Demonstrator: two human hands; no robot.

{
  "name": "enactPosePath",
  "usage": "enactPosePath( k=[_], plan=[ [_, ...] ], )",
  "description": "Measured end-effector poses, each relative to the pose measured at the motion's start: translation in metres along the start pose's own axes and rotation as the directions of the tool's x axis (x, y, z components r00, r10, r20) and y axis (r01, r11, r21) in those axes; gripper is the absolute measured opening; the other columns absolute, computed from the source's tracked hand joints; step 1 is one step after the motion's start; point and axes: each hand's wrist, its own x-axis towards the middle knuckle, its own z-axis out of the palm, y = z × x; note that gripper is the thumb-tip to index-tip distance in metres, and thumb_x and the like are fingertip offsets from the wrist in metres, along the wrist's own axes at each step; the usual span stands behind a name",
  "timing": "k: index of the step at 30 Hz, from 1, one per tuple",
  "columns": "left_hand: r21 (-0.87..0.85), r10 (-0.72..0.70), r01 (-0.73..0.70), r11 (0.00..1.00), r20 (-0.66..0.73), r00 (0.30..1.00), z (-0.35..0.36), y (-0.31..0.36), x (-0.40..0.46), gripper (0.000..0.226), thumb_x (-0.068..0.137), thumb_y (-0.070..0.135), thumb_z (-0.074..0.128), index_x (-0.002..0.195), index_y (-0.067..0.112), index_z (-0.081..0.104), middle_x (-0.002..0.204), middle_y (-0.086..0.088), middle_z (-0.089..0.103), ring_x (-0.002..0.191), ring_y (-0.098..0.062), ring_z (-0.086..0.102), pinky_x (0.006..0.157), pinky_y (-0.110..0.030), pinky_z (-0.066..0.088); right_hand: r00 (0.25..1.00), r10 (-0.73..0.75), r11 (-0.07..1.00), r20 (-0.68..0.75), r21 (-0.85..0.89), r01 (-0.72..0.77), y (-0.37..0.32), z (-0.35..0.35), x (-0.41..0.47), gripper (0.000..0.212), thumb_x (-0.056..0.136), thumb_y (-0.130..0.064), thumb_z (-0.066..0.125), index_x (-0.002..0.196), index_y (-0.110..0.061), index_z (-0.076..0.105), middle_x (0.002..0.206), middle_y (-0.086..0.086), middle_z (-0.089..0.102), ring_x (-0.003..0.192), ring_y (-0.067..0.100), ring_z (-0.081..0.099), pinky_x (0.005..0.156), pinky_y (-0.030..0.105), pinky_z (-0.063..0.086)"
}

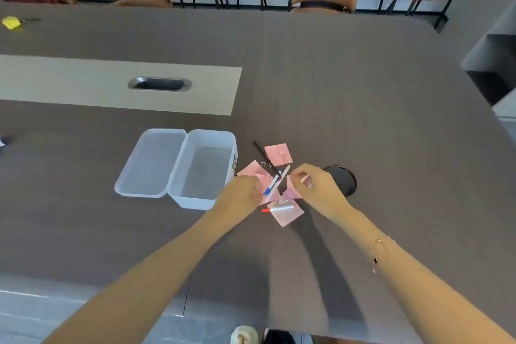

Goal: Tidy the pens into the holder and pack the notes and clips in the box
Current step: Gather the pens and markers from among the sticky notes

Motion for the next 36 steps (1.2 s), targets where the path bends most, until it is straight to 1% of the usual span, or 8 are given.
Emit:
enactPosePath(
  k=[9,13,17,19,22,25,31,36],
  plan=[
    [-0.060,-0.031,0.030,0.998,-0.026,0.999,0.088,-0.015,0.076,0.023,0.095,0.021,0.051,0.113,0.008,0.058,0.110,-0.012,0.060,0.096,-0.028,0.064,0.083,-0.037,0.056,0.973,0.159,0.963,0.170,-0.242,-0.115,0.042,0.065,0.106,0.020,0.093,-0.009,0.052,0.106,0.000,0.064,0.108,0.017,0.064,0.092,0.028,0.062,0.082,0.029,0.049],
    [-0.134,-0.069,0.059,0.989,-0.072,0.995,0.111,-0.020,0.102,0.027,0.097,0.017,0.047,0.123,0.010,0.052,0.117,-0.008,0.054,0.100,-0.027,0.062,0.083,-0.036,0.054,0.972,0.172,0.957,0.161,-0.262,-0.126,0.046,0.094,0.149,0.022,0.089,-0.018,0.057,0.094,0.003,0.058,0.084,0.016,0.053,0.079,0.032,0.054,0.067,0.032,0.041],
    [-0.155,-0.091,0.076,0.985,-0.091,0.992,0.128,-0.026,0.118,0.024,0.097,0.016,0.046,0.118,0.012,0.055,0.099,0.000,0.055,0.083,-0.019,0.060,0.068,-0.026,0.045,0.971,0.209,0.941,0.115,-0.294,-0.167,0.054,0.112,0.169,0.027,0.089,-0.013,0.058,0.110,0.002,0.052,0.103,0.019,0.059,0.088,0.035,0.058,0.070,0.037,0.044],
    [-0.105,-0.072,0.063,0.992,-0.078,0.994,0.129,-0.022,0.126,0.020,0.094,0.012,0.047,0.111,0.008,0.057,0.102,-0.008,0.062,0.086,-0.025,0.064,0.065,-0.029,0.046,0.971,0.221,0.938,0.095,-0.292,-0.185,0.057,0.112,0.172,0.024,0.088,-0.008,0.054,0.109,0.004,0.053,0.107,0.021,0.061,0.096,0.039,0.060,0.071,0.037,0.045],
    [-0.104,-0.075,0.074,0.992,-0.003,0.997,0.125,-0.014,0.132,0.019,0.089,0.008,0.055,0.106,0.001,0.056,0.101,-0.016,0.062,0.087,-0.031,0.065,0.068,-0.035,0.050,0.972,0.225,0.946,0.065,-0.255,-0.202,0.061,0.102,0.171,0.021,0.089,-0.009,0.056,0.106,0.002,0.054,0.104,0.020,0.064,0.094,0.037,0.063,0.070,0.036,0.051],
    [-0.097,-0.069,0.078,0.992,0.085,0.994,0.119,-0.012,0.138,0.026,0.084,0.014,0.065,0.105,0.002,0.056,0.096,-0.015,0.060,0.084,-0.029,0.064,0.073,-0.035,0.054,0.966,0.254,0.949,0.050,-0.208,-0.238,0.063,0.087,0.162,0.028,0.091,-0.010,0.058,0.118,-0.003,0.052,0.113,0.017,0.064,0.099,0.033,0.066,0.084,0.038,0.057],
    [-0.010,-0.095,0.100,0.995,0.233,0.968,0.103,-0.012,0.137,0.026,0.085,0.011,0.060,0.107,-0.002,0.056,0.073,-0.005,0.042,0.079,-0.024,0.050,0.072,-0.031,0.044,0.967,0.249,0.966,0.059,-0.088,-0.244,0.061,0.068,0.141,0.020,0.092,-0.009,0.057,0.111,-0.005,0.058,0.115,0.014,0.065,0.102,0.030,0.065,0.088,0.034,0.055],
    [0.090,-0.053,0.022,0.996,0.365,0.930,0.088,-0.020,0.117,0.019,0.084,0.023,0.065,0.079,0.010,0.052,0.067,0.000,0.043,0.066,-0.021,0.053,0.059,-0.027,0.046,0.967,0.251,0.968,0.041,-0.033,-0.250,0.057,0.057,0.124,0.015,0.093,-0.010,0.055,0.105,-0.001,0.059,0.096,0.012,0.063,0.080,0.017,0.057,0.059,0.011,0.039]
  ],
)
